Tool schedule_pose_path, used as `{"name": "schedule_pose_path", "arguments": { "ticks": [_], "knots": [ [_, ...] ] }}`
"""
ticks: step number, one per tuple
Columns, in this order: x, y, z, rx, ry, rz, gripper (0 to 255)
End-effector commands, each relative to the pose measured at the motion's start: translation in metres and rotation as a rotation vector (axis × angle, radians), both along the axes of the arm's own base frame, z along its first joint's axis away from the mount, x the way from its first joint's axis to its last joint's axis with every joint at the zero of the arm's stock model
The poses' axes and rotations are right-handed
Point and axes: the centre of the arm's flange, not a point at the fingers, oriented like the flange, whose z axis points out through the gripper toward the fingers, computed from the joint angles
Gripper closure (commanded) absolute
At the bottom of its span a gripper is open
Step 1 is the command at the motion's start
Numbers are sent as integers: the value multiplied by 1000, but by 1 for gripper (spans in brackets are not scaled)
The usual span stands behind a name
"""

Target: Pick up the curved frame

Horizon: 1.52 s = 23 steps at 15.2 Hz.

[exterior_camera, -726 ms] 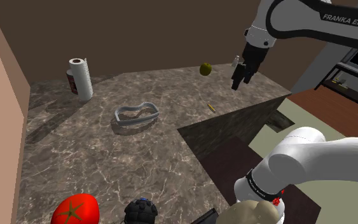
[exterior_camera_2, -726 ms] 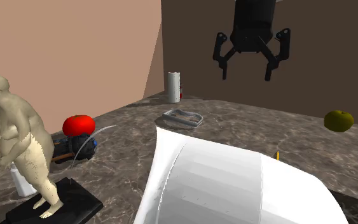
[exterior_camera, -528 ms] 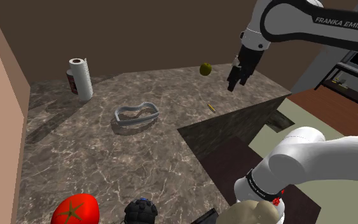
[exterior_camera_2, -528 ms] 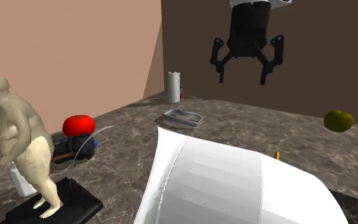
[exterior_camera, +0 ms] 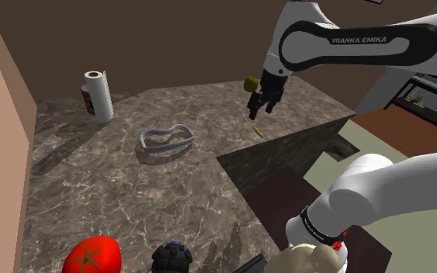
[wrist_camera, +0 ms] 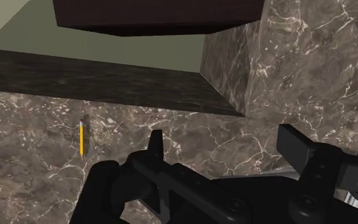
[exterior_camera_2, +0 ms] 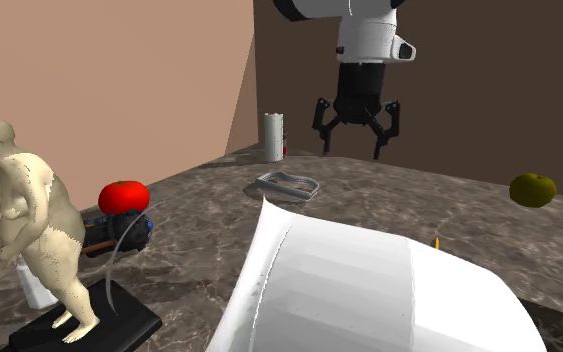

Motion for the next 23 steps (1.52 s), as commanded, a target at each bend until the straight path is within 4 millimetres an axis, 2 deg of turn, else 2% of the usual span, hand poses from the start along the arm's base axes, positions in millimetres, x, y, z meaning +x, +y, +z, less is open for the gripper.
{"name": "schedule_pose_path", "arguments": {
  "ticks": [1, 22, 23],
  "knots": [
    [18, 10, -19, 10, -6, -13, 0],
    [199, 115, -184, 112, -47, -139, 0],
    [199, 115, -184, 112, -47, -139, 0]
  ]
}}
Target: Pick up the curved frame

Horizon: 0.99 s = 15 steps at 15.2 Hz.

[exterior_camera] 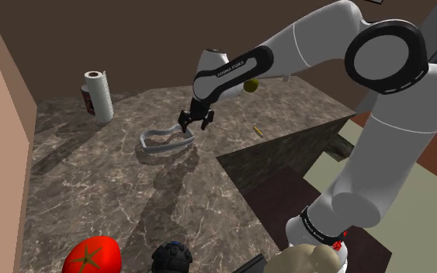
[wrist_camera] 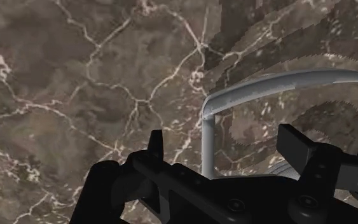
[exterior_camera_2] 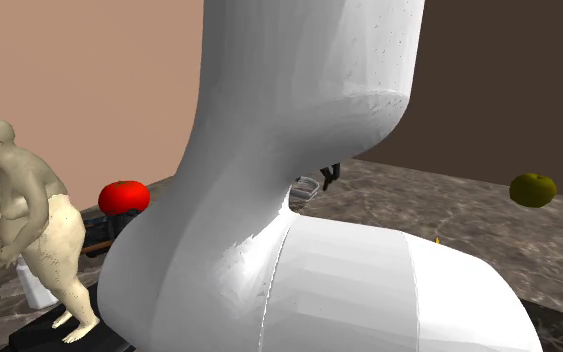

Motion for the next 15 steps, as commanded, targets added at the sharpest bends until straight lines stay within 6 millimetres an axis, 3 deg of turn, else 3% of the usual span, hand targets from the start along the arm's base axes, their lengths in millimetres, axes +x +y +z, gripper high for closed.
{"name": "schedule_pose_path", "arguments": {
  "ticks": [1, 7, 9, 10, 15],
  "knots": [
    [4, 1, -11, 3, -2, -4, 0],
    [4, 1, -45, 3, -2, -4, 0],
    [4, 1, -45, 3, -2, -4, 0],
    [4, 1, -45, 3, -2, -4, 255],
    [4, -1, -43, 3, -2, -4, 255]
  ]
}}
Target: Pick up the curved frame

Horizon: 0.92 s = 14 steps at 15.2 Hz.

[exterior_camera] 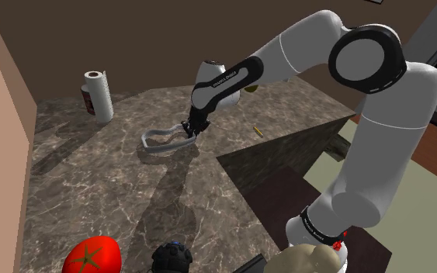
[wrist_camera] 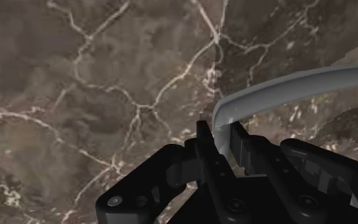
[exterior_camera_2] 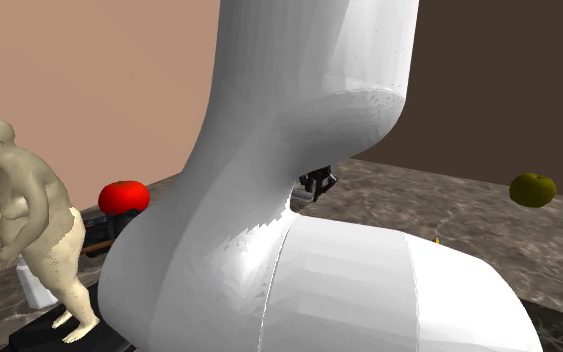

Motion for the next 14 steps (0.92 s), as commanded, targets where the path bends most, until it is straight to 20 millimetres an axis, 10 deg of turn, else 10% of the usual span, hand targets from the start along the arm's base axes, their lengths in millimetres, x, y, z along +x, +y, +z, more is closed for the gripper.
{"name": "schedule_pose_path", "arguments": {
  "ticks": [1, 14],
  "knots": [
    [-2, 4, -2, 1, 5, 6, 255],
    [-1, 6, 48, 1, 5, 6, 255]
  ]
}}
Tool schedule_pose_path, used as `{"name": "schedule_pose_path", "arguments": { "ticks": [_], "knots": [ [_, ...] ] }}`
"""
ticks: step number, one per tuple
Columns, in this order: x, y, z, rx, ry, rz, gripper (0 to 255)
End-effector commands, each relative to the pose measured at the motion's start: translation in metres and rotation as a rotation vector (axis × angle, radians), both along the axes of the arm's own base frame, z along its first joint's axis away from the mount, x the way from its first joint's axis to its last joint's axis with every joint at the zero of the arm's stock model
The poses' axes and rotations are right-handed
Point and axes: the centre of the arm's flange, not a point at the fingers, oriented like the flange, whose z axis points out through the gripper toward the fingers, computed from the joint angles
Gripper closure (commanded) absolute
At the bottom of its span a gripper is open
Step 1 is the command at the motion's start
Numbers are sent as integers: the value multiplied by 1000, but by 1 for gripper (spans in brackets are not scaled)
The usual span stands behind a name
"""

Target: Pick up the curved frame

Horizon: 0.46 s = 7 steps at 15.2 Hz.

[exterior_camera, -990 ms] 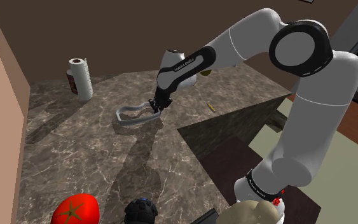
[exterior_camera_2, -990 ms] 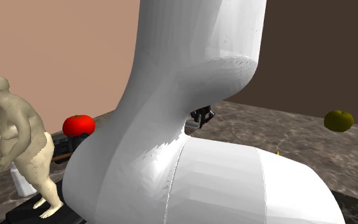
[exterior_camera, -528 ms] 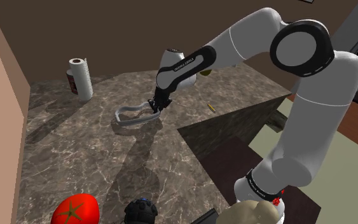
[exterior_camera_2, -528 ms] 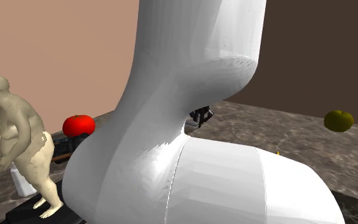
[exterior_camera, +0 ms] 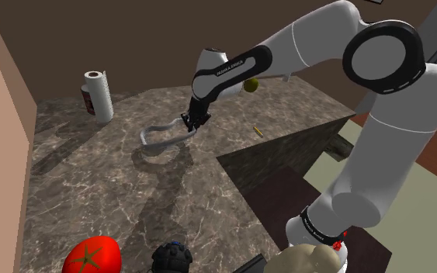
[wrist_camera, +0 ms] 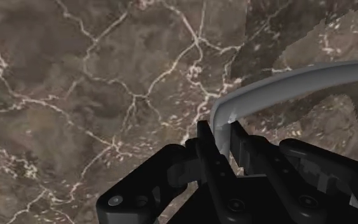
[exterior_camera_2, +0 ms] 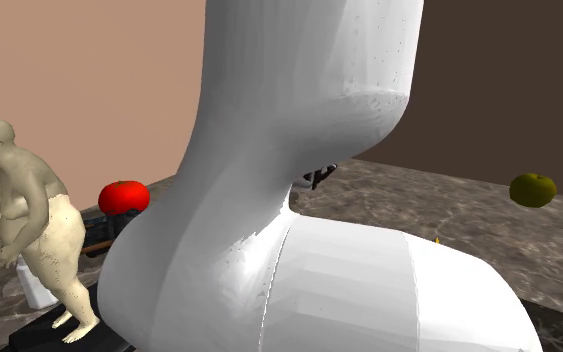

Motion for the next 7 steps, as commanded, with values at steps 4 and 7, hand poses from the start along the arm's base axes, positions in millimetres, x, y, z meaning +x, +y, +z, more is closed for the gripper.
{"name": "schedule_pose_path", "arguments": {
  "ticks": [4, 7],
  "knots": [
    [0, 0, 27, 0, 0, 0, 255],
    [0, 0, 33, 0, 0, 0, 255]
  ]
}}
